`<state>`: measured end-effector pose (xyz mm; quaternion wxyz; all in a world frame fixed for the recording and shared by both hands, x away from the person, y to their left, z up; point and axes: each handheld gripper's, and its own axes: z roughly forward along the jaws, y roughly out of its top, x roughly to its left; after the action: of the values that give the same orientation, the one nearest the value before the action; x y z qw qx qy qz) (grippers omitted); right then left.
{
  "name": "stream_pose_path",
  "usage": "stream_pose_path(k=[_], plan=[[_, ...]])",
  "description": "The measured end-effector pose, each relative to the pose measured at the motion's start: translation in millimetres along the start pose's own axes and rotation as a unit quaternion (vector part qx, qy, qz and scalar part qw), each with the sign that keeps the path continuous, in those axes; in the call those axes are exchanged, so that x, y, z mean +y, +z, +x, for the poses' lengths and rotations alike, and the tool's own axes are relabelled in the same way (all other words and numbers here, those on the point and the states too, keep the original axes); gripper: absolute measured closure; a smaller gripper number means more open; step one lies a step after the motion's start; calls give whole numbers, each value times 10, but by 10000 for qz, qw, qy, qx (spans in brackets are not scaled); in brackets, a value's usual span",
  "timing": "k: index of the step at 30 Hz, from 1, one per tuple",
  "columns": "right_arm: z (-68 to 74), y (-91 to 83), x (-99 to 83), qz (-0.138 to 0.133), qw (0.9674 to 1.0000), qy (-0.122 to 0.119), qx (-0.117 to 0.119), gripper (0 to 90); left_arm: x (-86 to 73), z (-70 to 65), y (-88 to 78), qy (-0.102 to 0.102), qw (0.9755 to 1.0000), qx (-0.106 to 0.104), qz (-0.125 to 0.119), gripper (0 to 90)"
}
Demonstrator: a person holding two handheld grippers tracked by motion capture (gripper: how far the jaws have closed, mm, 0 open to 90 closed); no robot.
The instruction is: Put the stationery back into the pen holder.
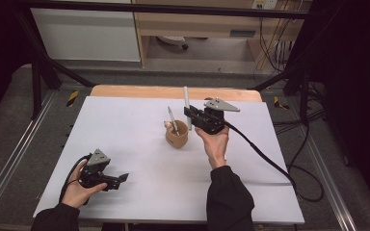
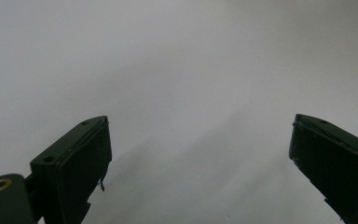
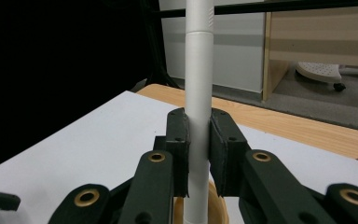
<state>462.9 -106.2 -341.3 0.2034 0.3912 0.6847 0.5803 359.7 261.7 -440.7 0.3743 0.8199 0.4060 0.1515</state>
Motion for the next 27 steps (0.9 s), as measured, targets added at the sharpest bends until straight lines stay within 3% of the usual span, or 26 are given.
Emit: stream_pose_path(k=[8, 17, 27], plan=[[-30, 237, -38, -100, 9997, 191, -68, 789, -7, 6, 10, 8, 10000, -10, 7, 57], [-47, 472, -240, 172, 9996, 216, -38, 790, -18, 7, 26, 30, 10000, -12, 47, 57], [-89, 578, -422, 406, 9989, 217, -76, 789, -23, 14, 25, 56, 10000, -8, 64, 57]])
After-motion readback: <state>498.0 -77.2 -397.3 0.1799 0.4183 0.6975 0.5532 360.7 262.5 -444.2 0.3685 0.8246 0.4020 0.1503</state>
